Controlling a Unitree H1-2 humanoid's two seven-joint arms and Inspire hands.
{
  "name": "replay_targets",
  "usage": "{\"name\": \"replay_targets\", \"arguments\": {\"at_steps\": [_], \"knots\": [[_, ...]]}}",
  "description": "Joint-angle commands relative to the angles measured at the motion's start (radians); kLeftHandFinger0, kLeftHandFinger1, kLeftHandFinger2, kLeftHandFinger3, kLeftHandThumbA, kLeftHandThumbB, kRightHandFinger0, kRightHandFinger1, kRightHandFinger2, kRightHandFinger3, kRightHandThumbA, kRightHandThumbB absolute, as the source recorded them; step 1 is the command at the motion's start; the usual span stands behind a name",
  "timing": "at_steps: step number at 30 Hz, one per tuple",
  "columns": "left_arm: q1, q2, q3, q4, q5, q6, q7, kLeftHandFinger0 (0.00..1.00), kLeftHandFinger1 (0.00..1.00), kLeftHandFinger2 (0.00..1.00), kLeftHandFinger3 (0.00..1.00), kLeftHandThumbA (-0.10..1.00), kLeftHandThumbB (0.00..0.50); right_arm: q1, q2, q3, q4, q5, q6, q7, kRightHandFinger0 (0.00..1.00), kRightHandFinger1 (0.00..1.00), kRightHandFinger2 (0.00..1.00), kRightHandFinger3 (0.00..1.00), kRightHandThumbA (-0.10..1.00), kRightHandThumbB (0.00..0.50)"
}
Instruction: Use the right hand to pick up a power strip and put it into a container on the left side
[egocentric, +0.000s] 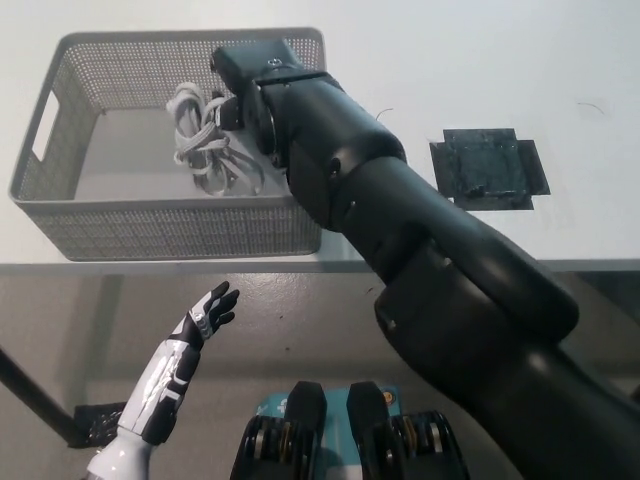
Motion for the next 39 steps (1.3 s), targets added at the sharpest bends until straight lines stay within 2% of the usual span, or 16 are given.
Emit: {"name": "replay_targets", "arguments": {"at_steps": [1,3,4,5,6,10,12,13,14,16,18,21,22,24,28,39], "knots": [[-0.03,0.025,-0.006,-0.033,0.035,-0.019,-0.016,1.0,1.0,1.0,1.0,1.0,0.204,-0.295,-0.132,-0.145,-0.054,0.219,0.016,0.841,0.57,0.7,0.68,0.55,0.05,0.309],[-0.029,0.024,-0.006,-0.028,0.038,-0.027,-0.015,1.0,1.0,1.0,1.0,1.0,0.204,-0.303,-0.139,-0.181,-0.056,0.247,0.047,0.842,0.46,0.65,0.62,0.49,0.09,0.312],[-0.029,0.024,-0.007,-0.024,0.033,-0.03,-0.017,1.0,1.0,1.0,1.0,1.0,0.202,-0.311,-0.146,-0.215,-0.061,0.277,0.068,0.8,0.31,0.55,0.55,0.53,0.05,0.391],[-0.029,0.024,-0.007,-0.022,0.032,-0.031,-0.017,1.0,1.0,1.0,1.0,1.0,0.202,-0.321,-0.155,-0.24,-0.062,0.302,0.08,0.827,0.19,0.6,0.67,0.69,0.06,0.35],[-0.029,0.024,-0.007,-0.021,0.031,-0.031,-0.018,1.0,1.0,1.0,1.0,1.0,0.202,-0.329,-0.162,-0.254,-0.063,0.315,0.085,0.844,0.2,0.64,0.79,0.85,0.1,0.357],[-0.026,0.023,-0.009,-0.021,0.023,-0.019,-0.021,1.0,1.0,1.0,1.0,1.0,0.215,-0.381,-0.209,-0.366,-0.085,0.423,0.014,0.895,0.17,0.6,0.86,1.0,0.34,0.236],[-0.026,0.025,-0.009,-0.019,0.029,-0.023,-0.02,1.0,1.0,1.0,1.0,1.0,0.214,-0.411,-0.222,-0.386,-0.092,0.435,0.027,0.881,0.38,0.65,0.92,1.0,0.35,0.302],[-0.024,0.024,-0.01,-0.018,0.031,-0.024,-0.02,1.0,1.0,1.0,1.0,1.0,0.213,-0.43,-0.234,-0.453,-0.097,0.493,0.085,0.843,0.31,0.62,0.94,1.0,0.12,0.35],[-0.025,0.022,-0.011,-0.01,0.036,-0.037,-0.017,1.0,1.0,1.0,1.0,1.0,0.205,-0.455,-0.256,-0.472,-0.101,0.509,0.044,0.912,0.17,0.65,1.0,1.0,0.36,0.281],[-0.023,0.02,-0.012,-0.012,0.036,-0.033,-0.016,1.0,1.0,1.0,1.0,1.0,0.203,-0.491,-0.276,-0.484,-0.107,0.51,0.024,0.947,0.01,0.49,0.91,1.0,0.49,0.294],[-0.018,0.015,-0.012,-0.014,0.033,-0.026,-0.014,1.0,1.0,1.0,1.0,1.0,0.215,-0.54,-0.304,-0.514,-0.123,0.532,0.032,0.947,0.16,0.49,0.87,1.0,0.43,0.32],[-0.015,0.016,-0.012,-0.018,0.033,-0.018,-0.013,1.0,1.0,1.0,1.0,1.0,0.216,-0.599,-0.351,-0.548,-0.125,0.555,0.024,1.031,0.21,0.78,1.0,1.0,0.47,0.347],[-0.016,0.016,-0.011,-0.017,0.032,-0.018,-0.012,1.0,1.0,1.0,1.0,1.0,0.22,-0.613,-0.376,-0.574,-0.131,0.576,0.004,1.037,0.57,1.0,1.0,1.0,0.63,0.434],[-0.016,0.018,-0.011,-0.015,0.034,-0.017,-0.012,1.0,1.0,1.0,1.0,1.0,0.22,-0.632,-0.402,-0.614,-0.137,0.602,0.04,1.009,1.0,1.0,1.0,1.0,0.7,0.498],[-0.01,0.02,-0.013,-0.011,0.028,-0.018,-0.015,1.0,1.0,1.0,1.0,1.0,0.219,-0.651,-0.459,-0.705,-0.176,0.658,0.077,0.873,1.0,1.0,1.0,1.0,0.99,0.5],[0.001,0.006,-0.021,-0.007,0.049,-0.031,0.001,1.0,1.0,1.0,1.0,1.0,0.229,-0.68,-0.566,-0.767,-0.212,0.636,0.127,0.814,1.0,1.0,1.0,1.0,1.0,0.5]]}}
